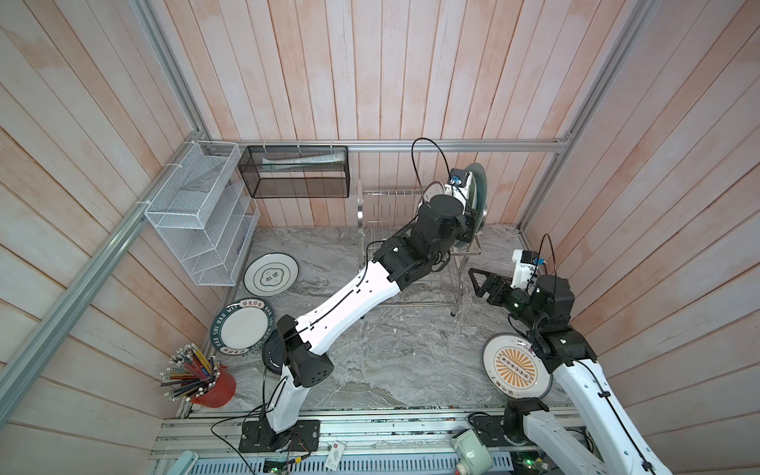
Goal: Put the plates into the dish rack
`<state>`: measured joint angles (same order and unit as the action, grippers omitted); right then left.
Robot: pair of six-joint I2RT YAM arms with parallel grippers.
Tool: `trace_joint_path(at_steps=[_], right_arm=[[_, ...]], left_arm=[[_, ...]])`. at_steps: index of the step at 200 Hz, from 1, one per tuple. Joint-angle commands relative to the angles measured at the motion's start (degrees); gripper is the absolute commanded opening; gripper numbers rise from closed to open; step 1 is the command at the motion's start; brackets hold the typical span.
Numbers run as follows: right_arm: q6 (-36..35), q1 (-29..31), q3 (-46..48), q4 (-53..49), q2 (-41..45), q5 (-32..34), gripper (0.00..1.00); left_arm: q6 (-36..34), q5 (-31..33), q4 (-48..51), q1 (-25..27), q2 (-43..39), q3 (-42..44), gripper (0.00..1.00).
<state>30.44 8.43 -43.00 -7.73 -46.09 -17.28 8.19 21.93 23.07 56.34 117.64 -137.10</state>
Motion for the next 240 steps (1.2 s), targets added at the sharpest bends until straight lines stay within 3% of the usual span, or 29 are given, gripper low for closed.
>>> trace_joint_path(at_steps=[1,41,80,134,184,240], right_arm=[[0.46,0.03,0.11,0.97,-0.08,-1.27,0.91],[0.33,0.28,0.38,1.10,-0.32,-1.44,0.91],[0.33,0.32,0.29,1.13,-0.47,-1.45,0.91],[0.83,0.29,0.46,1.37,-0.68,-1.78,0.91],[0.97,0.28,0.46,1.32,-0.95,-1.80,0.91],[1.30,0.30,1.26,2.23,-1.23,-1.97,0.91]], left_arm=[[0.08,0.82,-11.64,1.74,-3.51,0.18,0.00],[-3.29,7.69,-16.48,3.95,-3.39,2.14,0.00],[-2.65,10.52,-17.51,4.22,-3.38,3.01,0.00],[-1.50,12.15,-19.44,4.06,-4.97,6.40,0.00],[6.36,11.31,-15.29,1.78,-6.66,8.79,0.00],[4.24,12.77,-16.23,1.72,-6.90,10.03,0.00]])
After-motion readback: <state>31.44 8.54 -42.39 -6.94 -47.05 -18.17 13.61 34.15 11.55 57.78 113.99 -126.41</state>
